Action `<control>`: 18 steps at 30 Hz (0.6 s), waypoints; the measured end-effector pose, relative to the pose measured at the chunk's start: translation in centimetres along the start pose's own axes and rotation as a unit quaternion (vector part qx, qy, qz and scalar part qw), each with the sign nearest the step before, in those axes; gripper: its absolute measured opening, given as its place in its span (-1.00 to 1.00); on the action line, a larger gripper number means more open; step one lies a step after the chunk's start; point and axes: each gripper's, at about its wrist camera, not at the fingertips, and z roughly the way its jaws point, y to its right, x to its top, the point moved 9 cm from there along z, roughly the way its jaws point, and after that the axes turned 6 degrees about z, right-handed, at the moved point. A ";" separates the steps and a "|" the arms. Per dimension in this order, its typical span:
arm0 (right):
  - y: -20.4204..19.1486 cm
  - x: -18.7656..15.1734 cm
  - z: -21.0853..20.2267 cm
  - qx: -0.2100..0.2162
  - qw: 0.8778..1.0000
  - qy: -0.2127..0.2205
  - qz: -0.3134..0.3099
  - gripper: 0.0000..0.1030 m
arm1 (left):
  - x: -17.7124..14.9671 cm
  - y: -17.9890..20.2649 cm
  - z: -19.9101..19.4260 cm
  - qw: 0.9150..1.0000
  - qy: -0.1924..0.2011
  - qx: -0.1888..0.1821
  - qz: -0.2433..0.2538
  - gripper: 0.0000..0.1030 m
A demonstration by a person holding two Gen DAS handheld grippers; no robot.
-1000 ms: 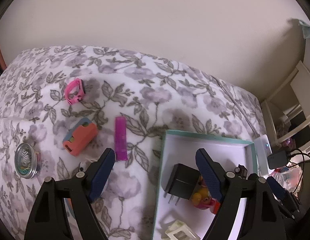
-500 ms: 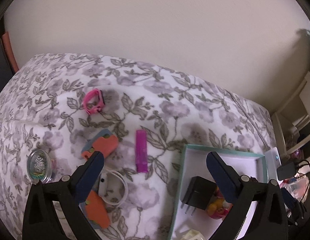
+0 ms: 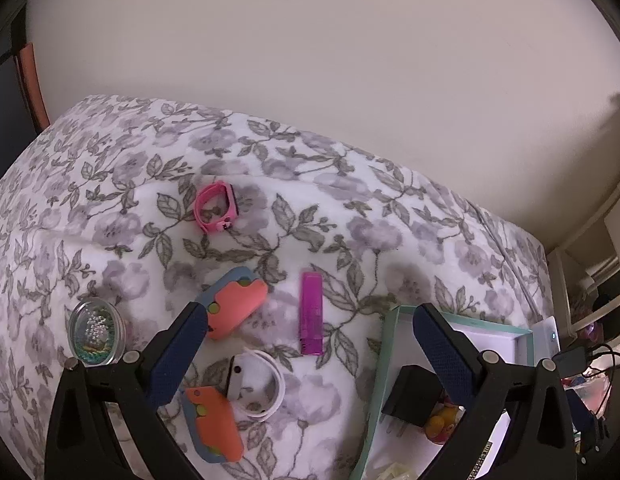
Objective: Organize rigid objects
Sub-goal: 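Move the left tool to the bead tin while the right tool approaches the orange case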
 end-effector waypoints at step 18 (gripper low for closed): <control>-9.1 1.1 -5.5 0.088 0.994 0.046 -0.040 1.00 | 3.6 -9.3 -6.4 0.999 0.042 0.007 -0.028 0.99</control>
